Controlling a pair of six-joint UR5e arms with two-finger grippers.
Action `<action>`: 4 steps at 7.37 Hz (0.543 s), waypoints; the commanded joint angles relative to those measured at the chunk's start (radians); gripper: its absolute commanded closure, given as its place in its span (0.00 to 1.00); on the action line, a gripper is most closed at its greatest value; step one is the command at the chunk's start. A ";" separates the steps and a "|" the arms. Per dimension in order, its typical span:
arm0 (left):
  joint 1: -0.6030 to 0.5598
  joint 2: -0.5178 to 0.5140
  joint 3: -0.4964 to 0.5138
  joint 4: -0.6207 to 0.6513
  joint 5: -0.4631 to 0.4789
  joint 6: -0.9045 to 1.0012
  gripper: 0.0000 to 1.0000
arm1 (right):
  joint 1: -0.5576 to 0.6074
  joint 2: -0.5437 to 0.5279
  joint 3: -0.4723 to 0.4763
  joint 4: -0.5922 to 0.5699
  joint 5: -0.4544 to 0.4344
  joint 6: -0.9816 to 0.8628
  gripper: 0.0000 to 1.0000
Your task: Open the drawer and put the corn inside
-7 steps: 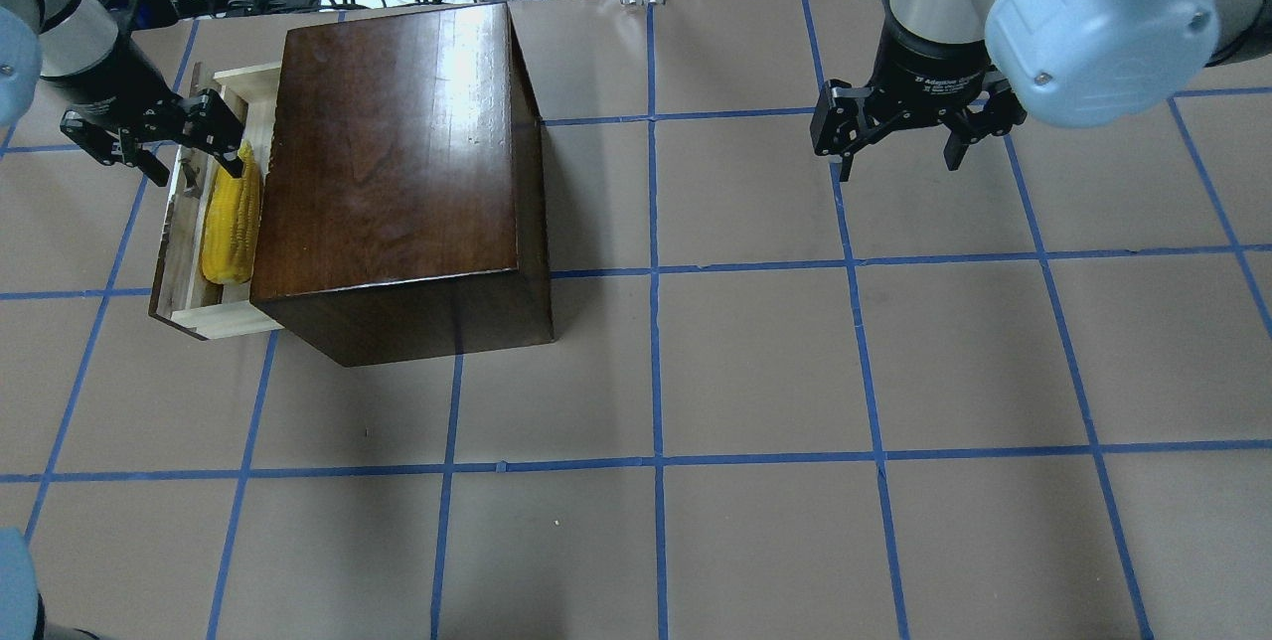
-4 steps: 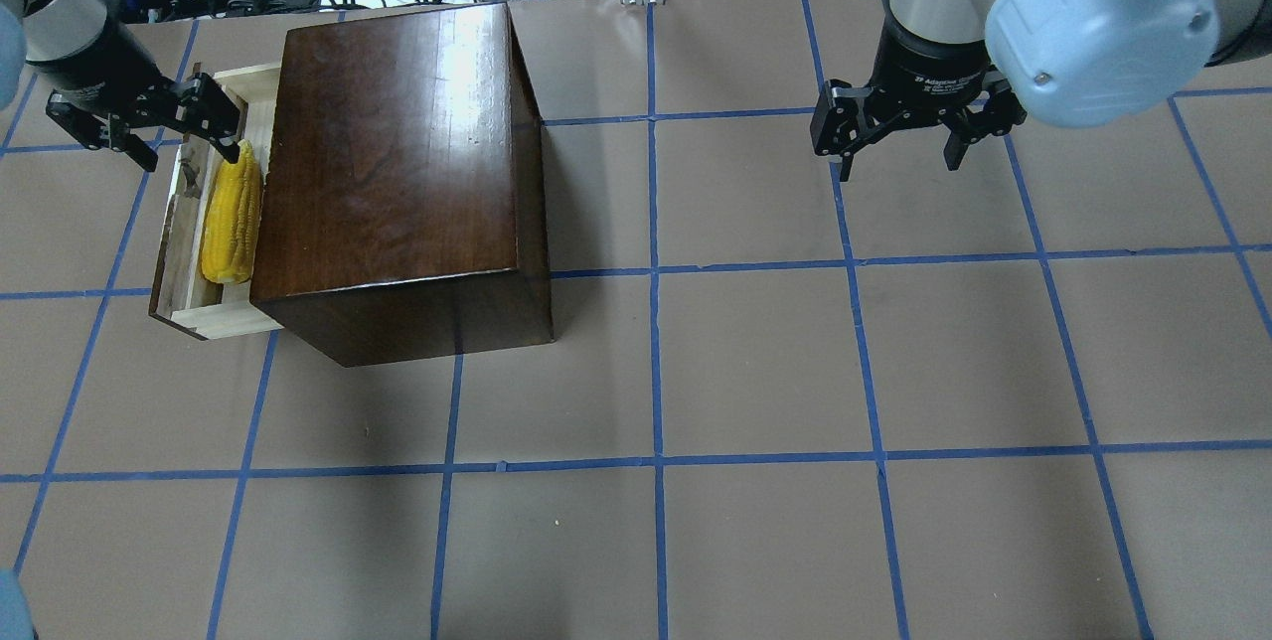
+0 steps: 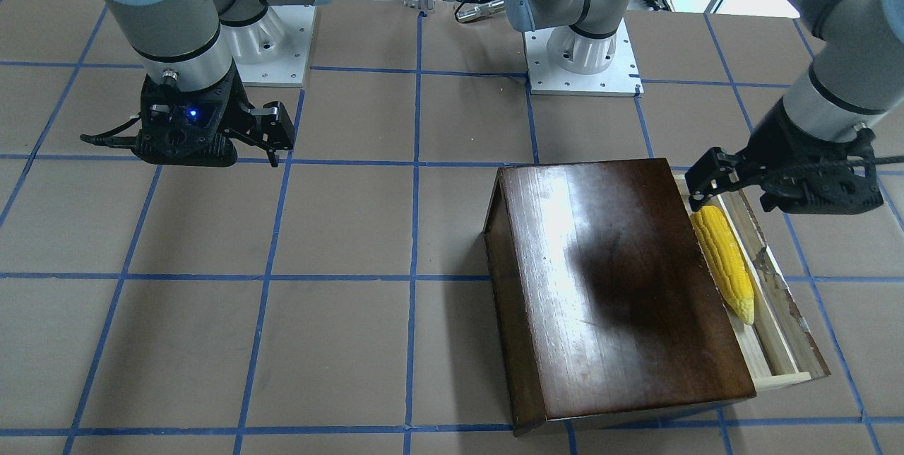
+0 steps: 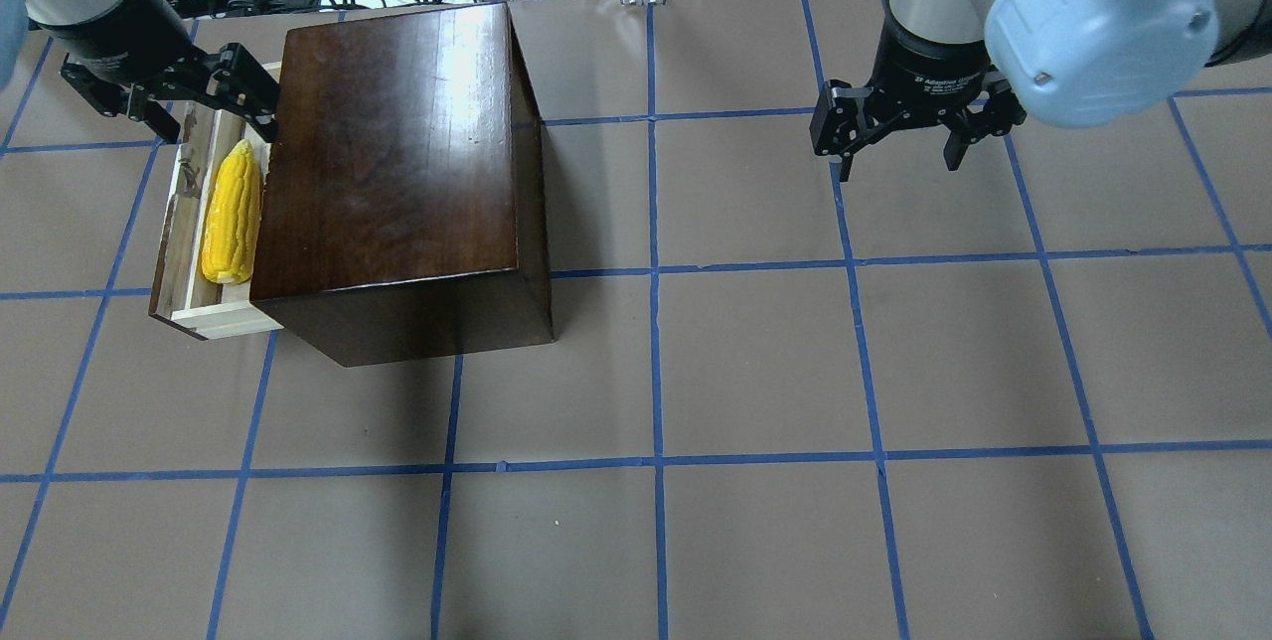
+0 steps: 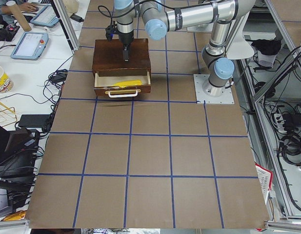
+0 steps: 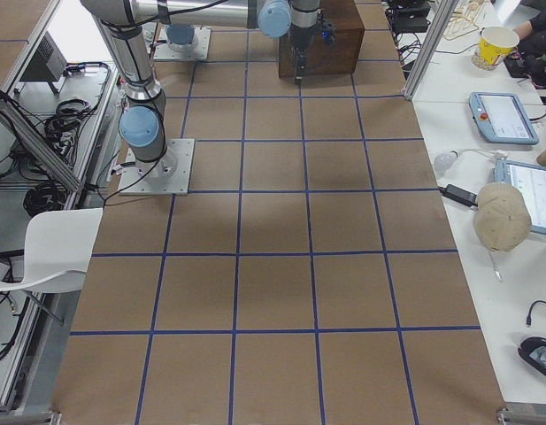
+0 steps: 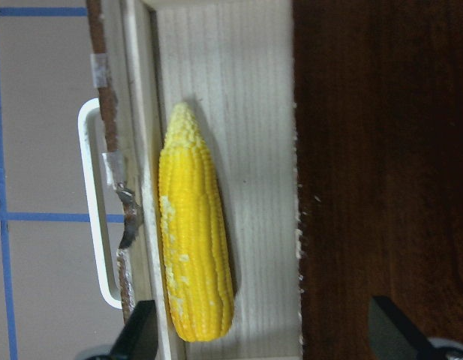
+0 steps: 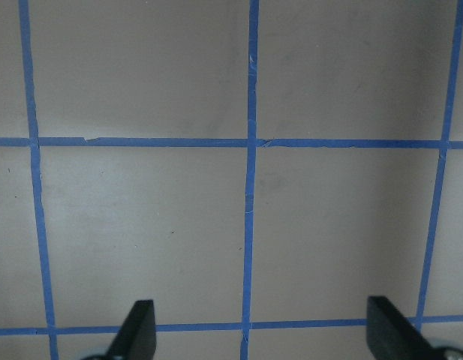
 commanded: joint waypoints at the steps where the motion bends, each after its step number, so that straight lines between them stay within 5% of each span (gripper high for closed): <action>1: -0.081 0.043 0.008 -0.045 0.001 -0.020 0.00 | 0.000 0.000 0.000 -0.001 0.002 0.000 0.00; 4: -0.208 0.090 0.008 -0.079 -0.001 -0.133 0.00 | 0.000 0.000 0.000 -0.001 0.000 0.000 0.00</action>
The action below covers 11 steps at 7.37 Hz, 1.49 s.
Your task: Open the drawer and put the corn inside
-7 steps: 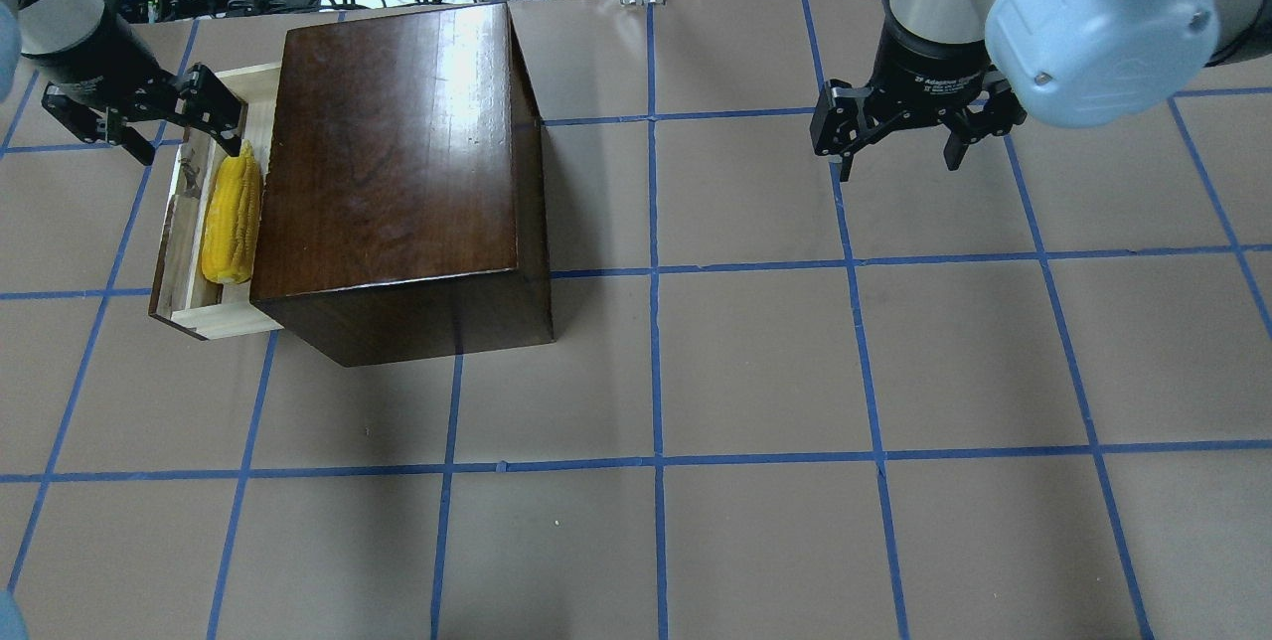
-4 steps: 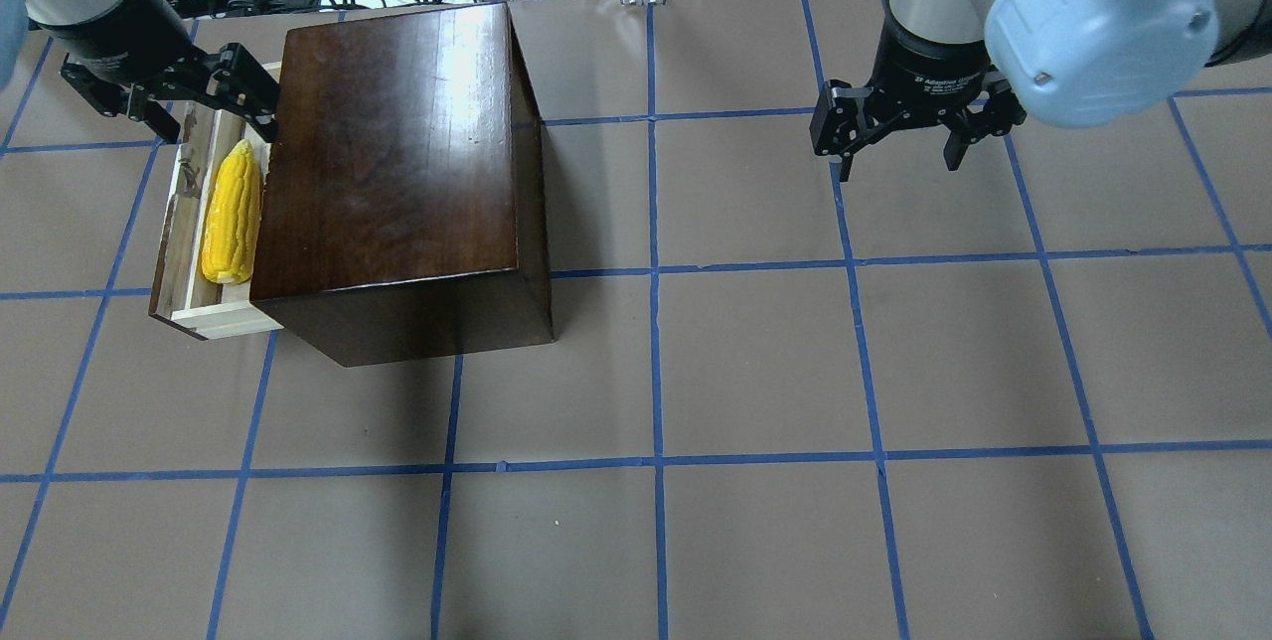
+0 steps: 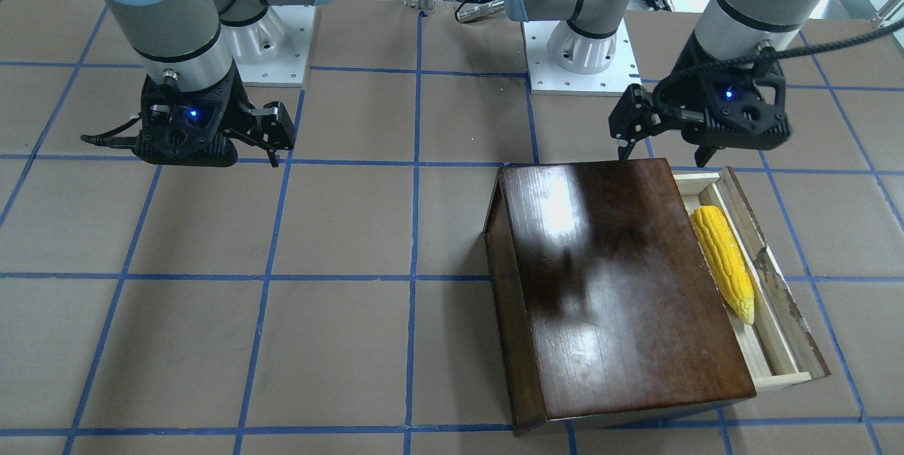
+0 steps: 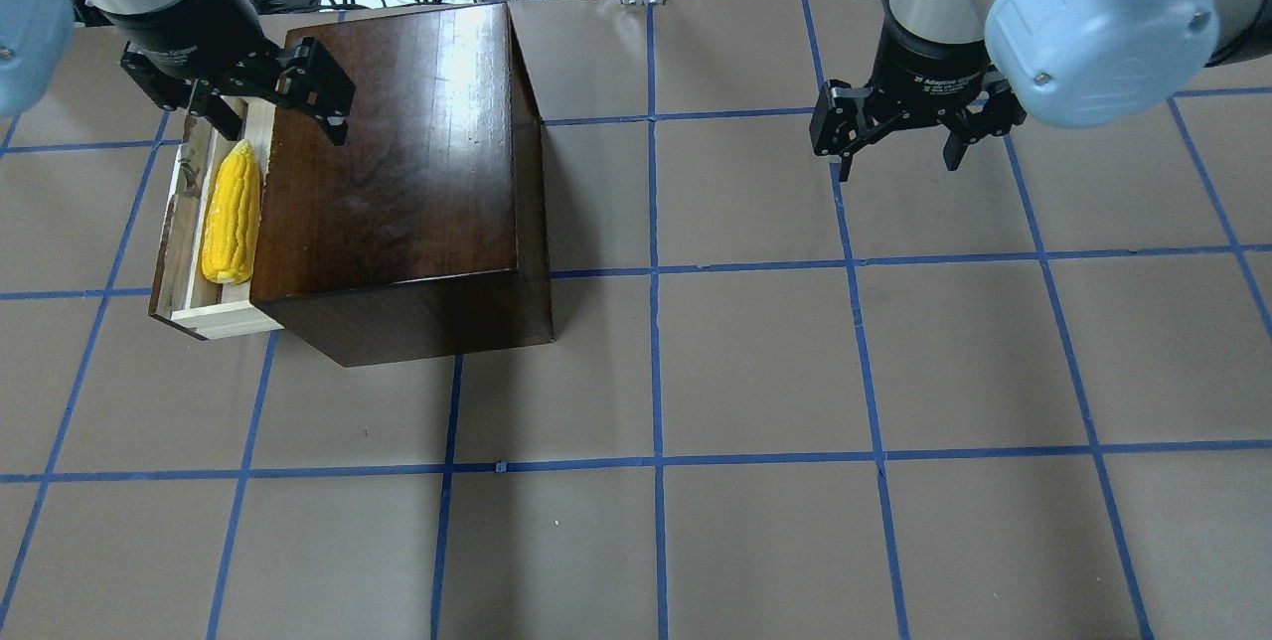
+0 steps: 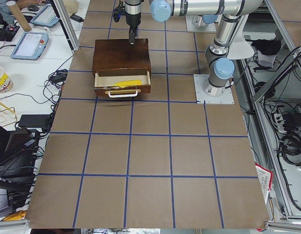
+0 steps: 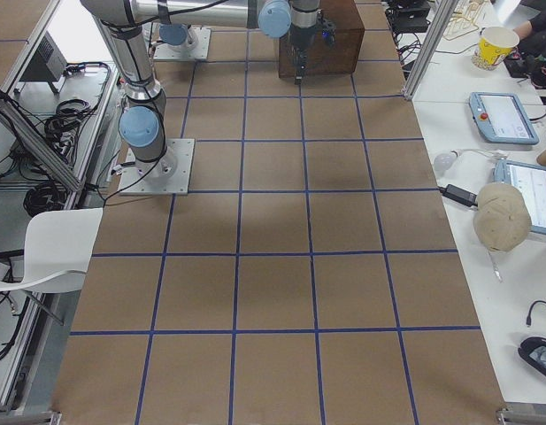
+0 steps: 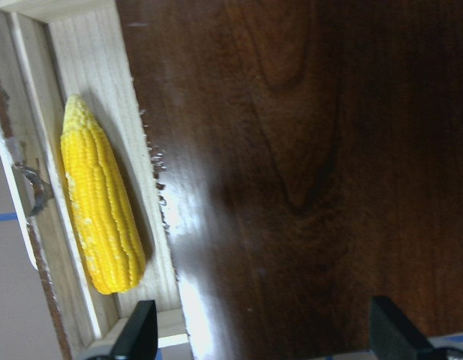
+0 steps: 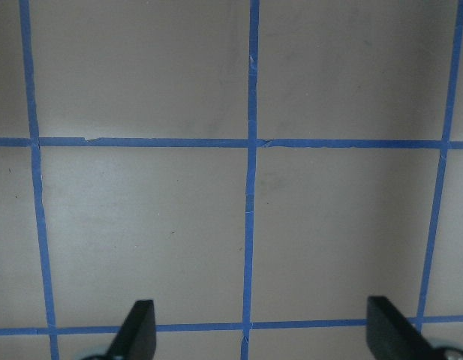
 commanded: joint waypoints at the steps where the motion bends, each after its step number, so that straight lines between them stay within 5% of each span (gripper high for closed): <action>1: -0.067 0.037 0.001 -0.025 0.005 -0.024 0.00 | 0.000 0.000 0.000 0.000 0.001 0.000 0.00; 11: -0.055 0.057 0.039 -0.110 -0.002 -0.096 0.00 | 0.000 0.000 0.000 0.000 -0.002 0.000 0.00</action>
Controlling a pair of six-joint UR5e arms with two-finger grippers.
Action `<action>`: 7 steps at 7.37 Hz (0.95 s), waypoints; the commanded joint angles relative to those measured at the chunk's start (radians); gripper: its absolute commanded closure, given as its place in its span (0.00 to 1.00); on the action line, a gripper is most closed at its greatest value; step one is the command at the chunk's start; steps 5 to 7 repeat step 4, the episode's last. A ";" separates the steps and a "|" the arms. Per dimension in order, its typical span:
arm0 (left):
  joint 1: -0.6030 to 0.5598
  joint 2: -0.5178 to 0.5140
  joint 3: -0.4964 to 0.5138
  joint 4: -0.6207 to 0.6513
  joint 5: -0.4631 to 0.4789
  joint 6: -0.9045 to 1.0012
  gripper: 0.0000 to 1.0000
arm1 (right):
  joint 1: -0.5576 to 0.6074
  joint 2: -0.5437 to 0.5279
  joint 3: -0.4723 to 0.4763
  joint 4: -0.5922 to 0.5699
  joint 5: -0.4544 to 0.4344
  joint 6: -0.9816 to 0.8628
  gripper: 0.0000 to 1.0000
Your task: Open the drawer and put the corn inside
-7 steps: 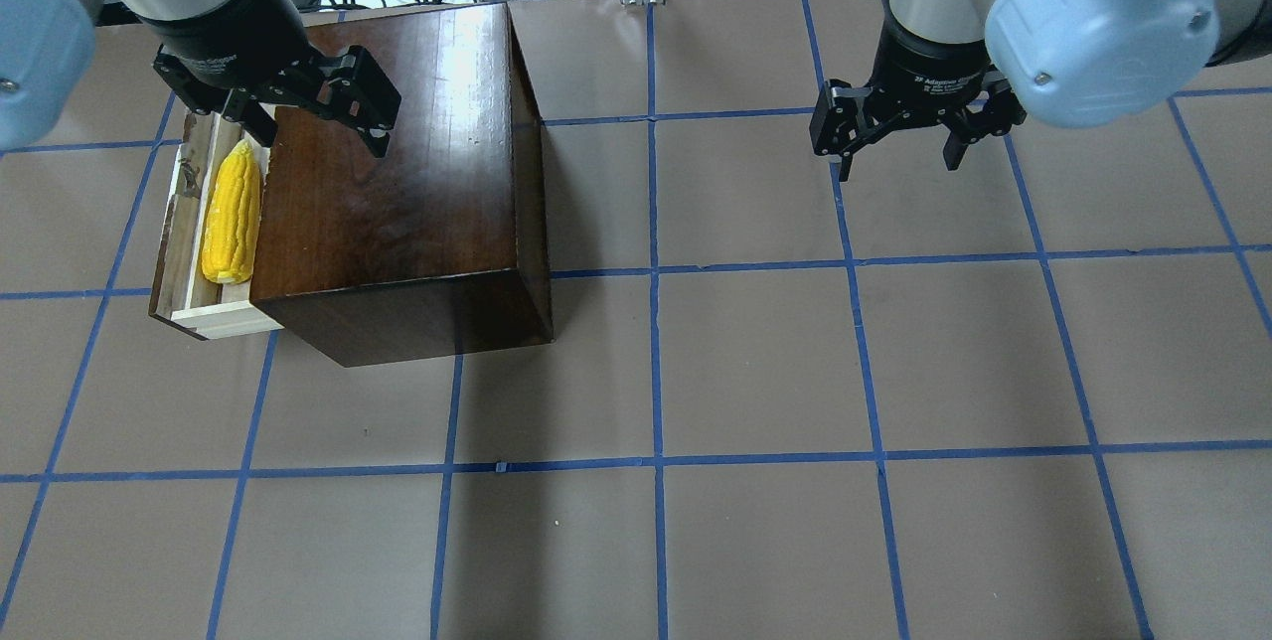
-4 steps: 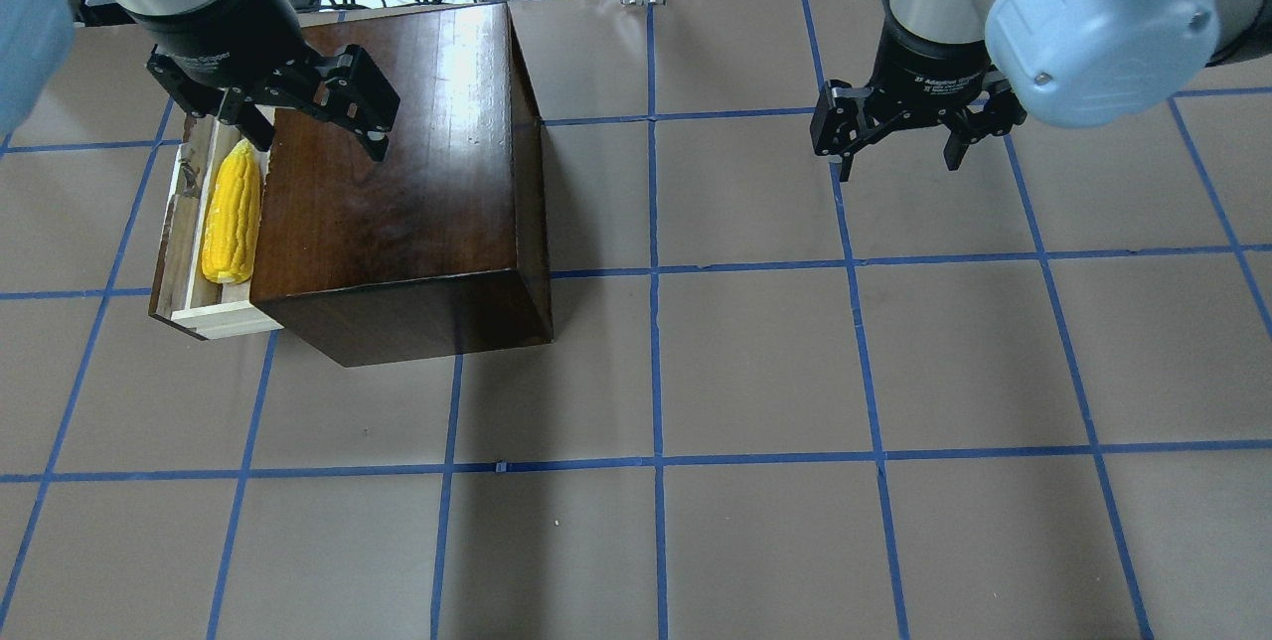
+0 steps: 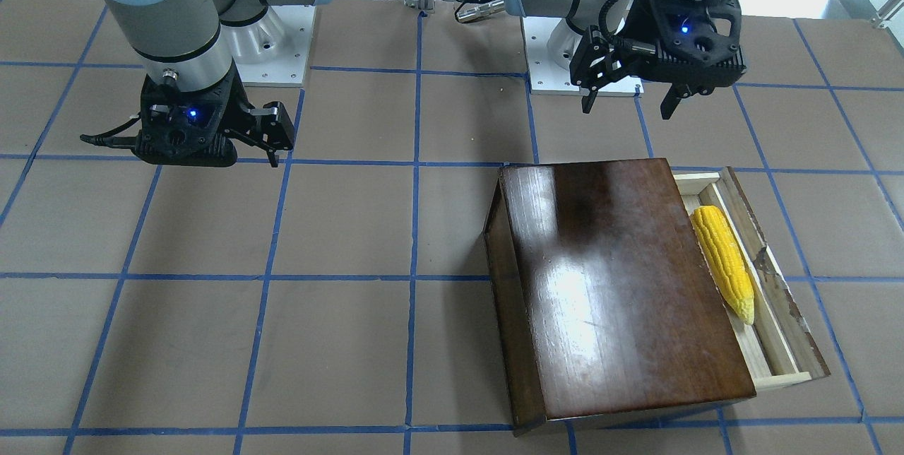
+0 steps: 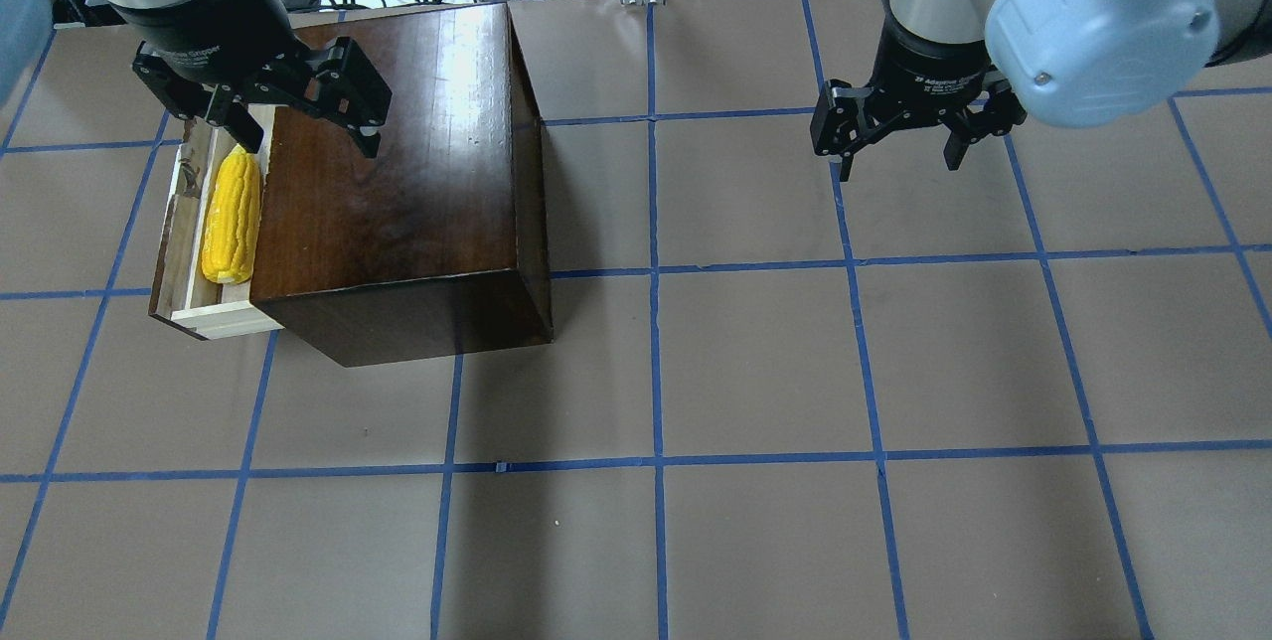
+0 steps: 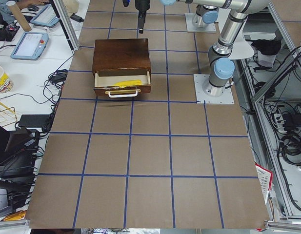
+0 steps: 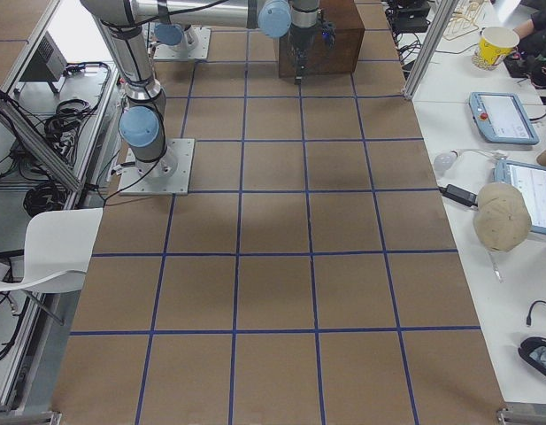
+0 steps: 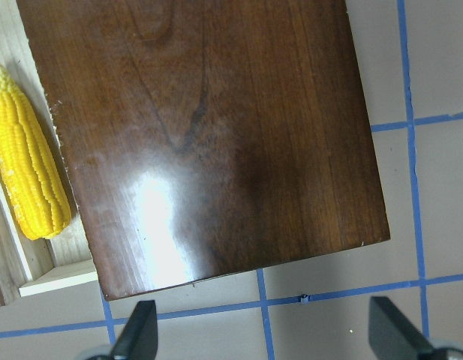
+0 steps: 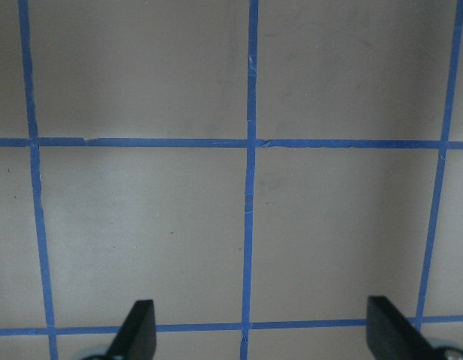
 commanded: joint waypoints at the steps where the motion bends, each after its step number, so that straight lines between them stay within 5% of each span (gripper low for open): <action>1: 0.002 0.007 -0.002 -0.002 -0.005 -0.014 0.00 | 0.000 0.000 0.000 0.000 0.000 0.000 0.00; 7: -0.001 0.005 -0.001 -0.041 -0.011 -0.014 0.00 | 0.000 0.000 0.000 0.000 0.000 0.000 0.00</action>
